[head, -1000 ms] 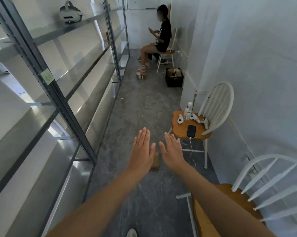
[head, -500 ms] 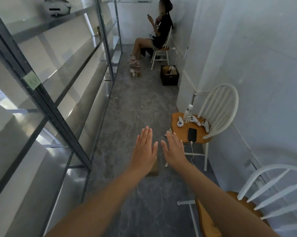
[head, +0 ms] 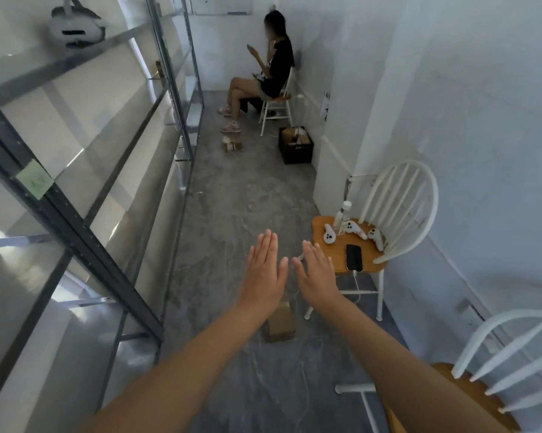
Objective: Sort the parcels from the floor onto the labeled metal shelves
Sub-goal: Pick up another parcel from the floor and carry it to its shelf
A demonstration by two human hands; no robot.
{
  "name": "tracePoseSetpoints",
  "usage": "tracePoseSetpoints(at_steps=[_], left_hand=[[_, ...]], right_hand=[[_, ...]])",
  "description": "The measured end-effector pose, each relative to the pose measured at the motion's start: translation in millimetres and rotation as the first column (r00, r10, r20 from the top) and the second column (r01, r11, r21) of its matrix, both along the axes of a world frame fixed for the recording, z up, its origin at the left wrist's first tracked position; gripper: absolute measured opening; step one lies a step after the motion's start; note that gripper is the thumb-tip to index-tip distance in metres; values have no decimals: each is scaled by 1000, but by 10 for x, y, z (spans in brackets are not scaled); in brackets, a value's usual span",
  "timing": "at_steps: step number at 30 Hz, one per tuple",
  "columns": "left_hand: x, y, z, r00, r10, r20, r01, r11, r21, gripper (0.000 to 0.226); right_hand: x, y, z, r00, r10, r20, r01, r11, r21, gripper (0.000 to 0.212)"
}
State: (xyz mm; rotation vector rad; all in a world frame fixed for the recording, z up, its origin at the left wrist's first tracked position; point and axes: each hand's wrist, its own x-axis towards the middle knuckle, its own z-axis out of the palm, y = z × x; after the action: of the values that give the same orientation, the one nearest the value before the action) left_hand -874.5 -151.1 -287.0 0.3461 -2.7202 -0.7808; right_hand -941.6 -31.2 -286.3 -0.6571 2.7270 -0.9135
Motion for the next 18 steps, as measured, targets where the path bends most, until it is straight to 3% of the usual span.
tracePoseSetpoints(at_steps=[18], left_hand=[[-1205,-271,-164,999,25,37,-25,1000,-5,60]], right_hand=[[-1279,-264,-128,998,65,8,-65,998,9,59]])
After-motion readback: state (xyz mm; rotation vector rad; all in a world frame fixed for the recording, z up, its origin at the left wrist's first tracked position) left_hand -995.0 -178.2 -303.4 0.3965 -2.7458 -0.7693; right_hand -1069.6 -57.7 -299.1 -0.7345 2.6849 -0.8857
